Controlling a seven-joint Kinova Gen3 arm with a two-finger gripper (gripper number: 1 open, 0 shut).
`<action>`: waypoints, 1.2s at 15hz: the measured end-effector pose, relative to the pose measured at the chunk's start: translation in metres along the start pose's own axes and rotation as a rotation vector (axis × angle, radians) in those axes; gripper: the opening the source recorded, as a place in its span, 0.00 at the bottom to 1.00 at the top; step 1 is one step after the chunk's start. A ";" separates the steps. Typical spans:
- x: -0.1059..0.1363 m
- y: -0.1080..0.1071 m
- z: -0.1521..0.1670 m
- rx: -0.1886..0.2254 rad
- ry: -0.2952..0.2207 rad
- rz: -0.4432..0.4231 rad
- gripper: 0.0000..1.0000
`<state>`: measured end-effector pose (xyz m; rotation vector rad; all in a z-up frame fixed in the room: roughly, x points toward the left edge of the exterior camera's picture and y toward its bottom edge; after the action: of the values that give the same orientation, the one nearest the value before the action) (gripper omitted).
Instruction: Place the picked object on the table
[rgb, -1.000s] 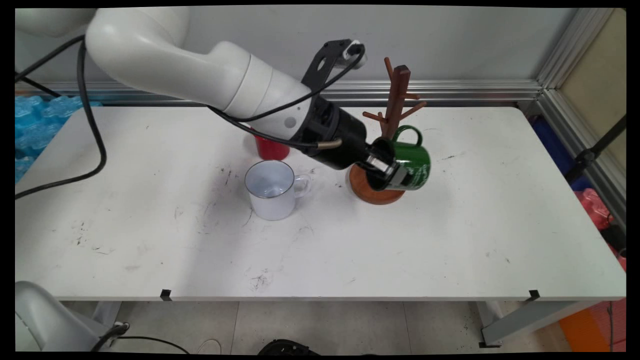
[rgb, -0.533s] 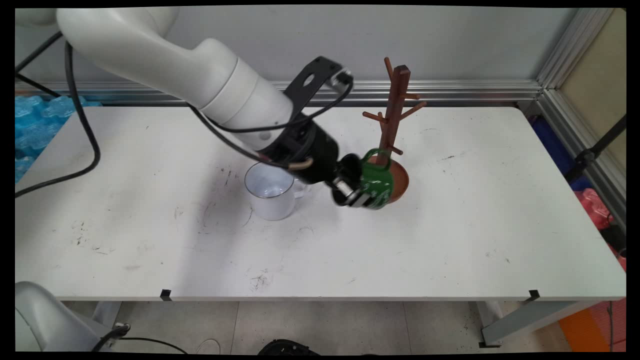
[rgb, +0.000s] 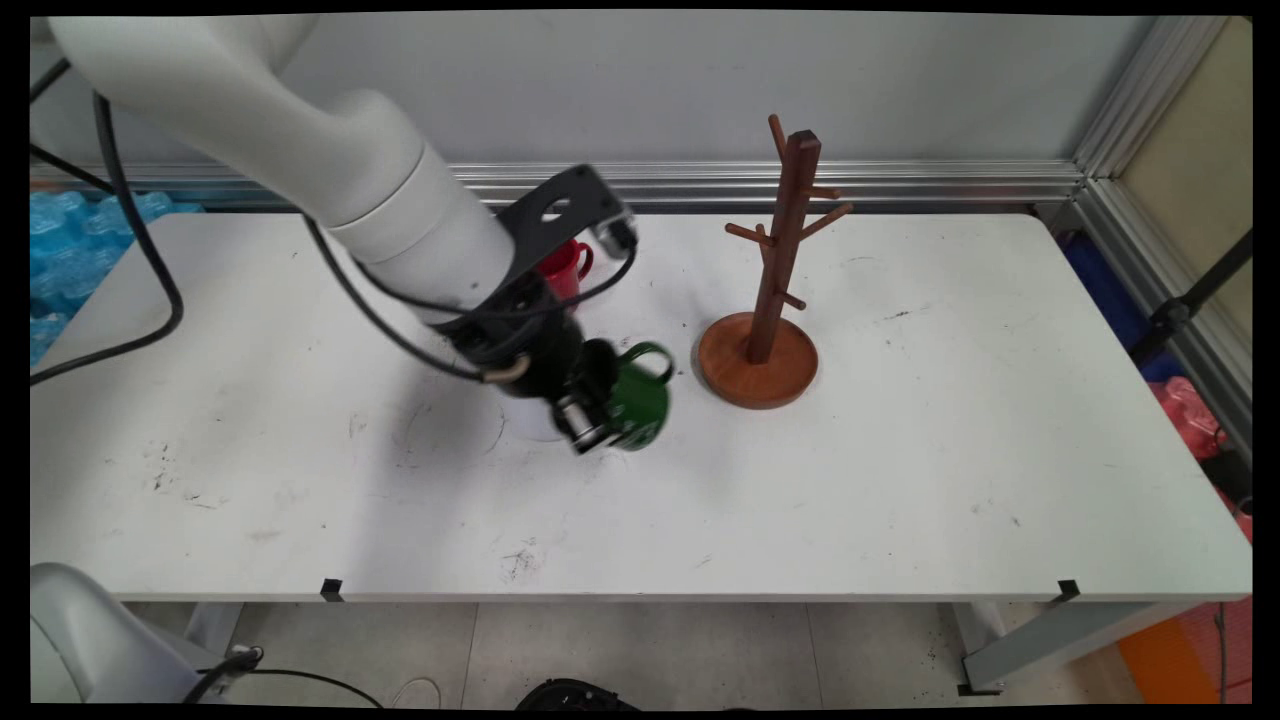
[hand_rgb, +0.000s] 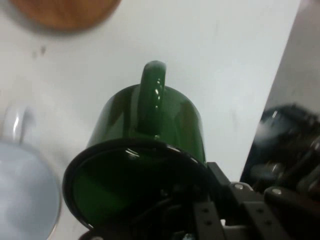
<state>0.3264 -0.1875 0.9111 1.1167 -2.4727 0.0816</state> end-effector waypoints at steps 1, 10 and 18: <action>-0.005 0.000 0.000 0.016 -0.031 0.005 0.00; -0.038 0.000 0.009 0.095 -0.225 0.053 0.00; -0.047 -0.001 0.023 0.108 -0.296 0.089 0.00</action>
<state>0.3468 -0.1602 0.8708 1.1327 -2.8106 0.0816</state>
